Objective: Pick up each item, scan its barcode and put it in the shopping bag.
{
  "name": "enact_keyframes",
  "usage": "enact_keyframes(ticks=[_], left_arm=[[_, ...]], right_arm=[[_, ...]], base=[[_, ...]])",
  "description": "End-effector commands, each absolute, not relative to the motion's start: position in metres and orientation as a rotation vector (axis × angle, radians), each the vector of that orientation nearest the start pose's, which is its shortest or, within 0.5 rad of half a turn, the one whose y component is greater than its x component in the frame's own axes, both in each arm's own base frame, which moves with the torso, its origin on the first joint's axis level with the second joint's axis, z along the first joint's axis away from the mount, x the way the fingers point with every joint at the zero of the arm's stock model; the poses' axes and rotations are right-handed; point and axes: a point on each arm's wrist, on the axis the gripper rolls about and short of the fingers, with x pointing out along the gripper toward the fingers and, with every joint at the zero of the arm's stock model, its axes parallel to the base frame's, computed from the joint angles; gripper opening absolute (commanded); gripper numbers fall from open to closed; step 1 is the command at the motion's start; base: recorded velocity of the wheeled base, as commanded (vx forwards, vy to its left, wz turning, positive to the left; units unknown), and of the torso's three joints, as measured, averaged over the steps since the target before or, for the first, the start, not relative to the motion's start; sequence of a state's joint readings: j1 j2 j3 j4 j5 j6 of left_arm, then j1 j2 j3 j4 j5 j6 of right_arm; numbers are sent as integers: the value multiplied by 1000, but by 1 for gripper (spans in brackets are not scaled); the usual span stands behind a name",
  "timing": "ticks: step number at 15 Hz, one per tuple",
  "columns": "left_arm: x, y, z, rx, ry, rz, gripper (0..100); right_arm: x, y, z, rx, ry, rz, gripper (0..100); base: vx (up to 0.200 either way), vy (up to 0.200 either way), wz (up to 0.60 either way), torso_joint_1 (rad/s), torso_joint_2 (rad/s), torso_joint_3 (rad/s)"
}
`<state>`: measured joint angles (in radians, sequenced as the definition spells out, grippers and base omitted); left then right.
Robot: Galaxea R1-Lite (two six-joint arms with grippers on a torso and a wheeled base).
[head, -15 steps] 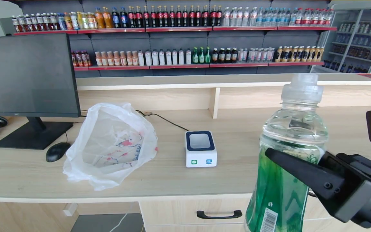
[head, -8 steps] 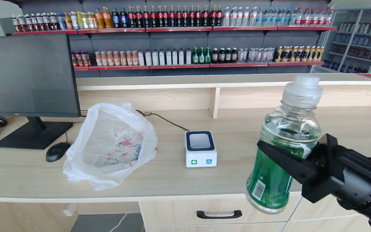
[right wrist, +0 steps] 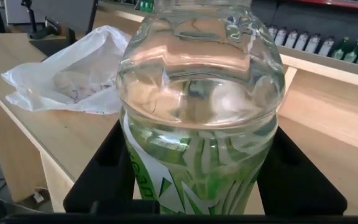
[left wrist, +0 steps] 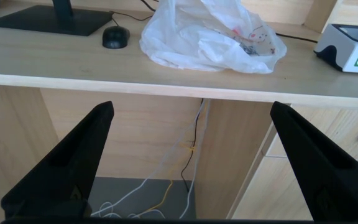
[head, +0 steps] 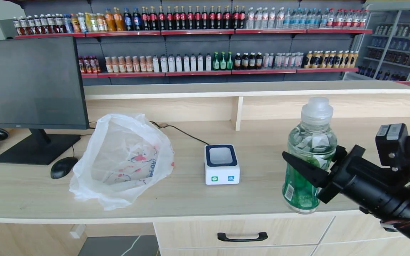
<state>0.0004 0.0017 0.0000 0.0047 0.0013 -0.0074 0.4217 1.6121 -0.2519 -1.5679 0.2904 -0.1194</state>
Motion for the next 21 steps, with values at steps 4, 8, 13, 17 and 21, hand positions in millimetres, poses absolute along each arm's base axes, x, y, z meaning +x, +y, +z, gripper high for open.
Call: enact_keyframes(ticks=[4,8,13,17,21], left_arm=[[-23,0,75,-5,8,2,100],[-23,0,75,-2,8,2,100],[-23,0,75,-5,8,3,100],[-23,0,75,-5,8,2,100],[-23,0,75,-5,6,2,100]], right_arm=[[224,81,168,-97,-259,596,0],[244,71,184,-90,-330,530,0],[251,66,192,-79,-361,506,0],[253,66,194,-79,-370,502,0],[253,66,193,-70,-361,504,0]], base=[[0,0,0,0,0,0],[0,0,0,0,0,0],[-80,0,0,1,3,0],[-50,0,0,-1,2,1],[0,0,0,0,0,0]])
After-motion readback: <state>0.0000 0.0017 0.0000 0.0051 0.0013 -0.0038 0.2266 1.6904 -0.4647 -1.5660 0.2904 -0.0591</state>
